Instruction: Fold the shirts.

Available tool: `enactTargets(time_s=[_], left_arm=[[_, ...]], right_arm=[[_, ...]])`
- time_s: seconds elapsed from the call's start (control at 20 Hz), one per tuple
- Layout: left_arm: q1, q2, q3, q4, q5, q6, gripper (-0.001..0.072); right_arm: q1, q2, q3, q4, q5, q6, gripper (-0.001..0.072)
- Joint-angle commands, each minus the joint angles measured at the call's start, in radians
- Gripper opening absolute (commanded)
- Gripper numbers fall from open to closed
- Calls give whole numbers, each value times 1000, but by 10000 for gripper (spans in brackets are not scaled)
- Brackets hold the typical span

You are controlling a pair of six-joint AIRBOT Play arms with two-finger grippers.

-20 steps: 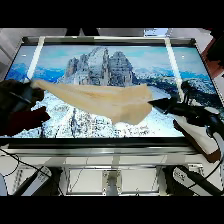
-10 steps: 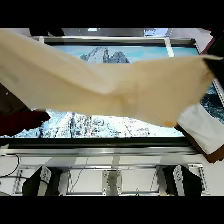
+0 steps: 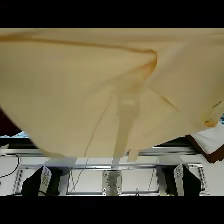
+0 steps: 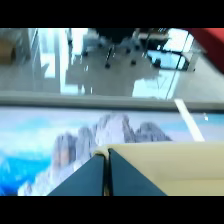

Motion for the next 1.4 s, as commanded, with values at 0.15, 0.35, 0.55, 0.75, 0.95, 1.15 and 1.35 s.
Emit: enactTargets(time_s=[0.15,0.35,0.55,0.75,0.95,1.15,1.35], left_arm=[[-344,-121,-352,295,56,-62,4],[-562,-292,-537,701,290,-251,5],[-576,-498,-539,615,475,-301,5],[-576,-603,-539,516,519,-251,5],[-582,-613,-539,485,470,-218,5],[-611,-628,-539,528,357,-184,6],[-633,-718,-540,526,277,-184,6]], right_arm=[[251,-283,-198,-90,94,-13,26],[537,-461,-414,-418,-31,-1,26],[636,-657,-484,-444,-270,54,26],[635,-723,-481,-420,-439,54,26],[636,-723,-453,-422,-433,53,26],[635,-723,-462,-537,-298,56,26],[635,-723,-549,-597,-237,79,26]])
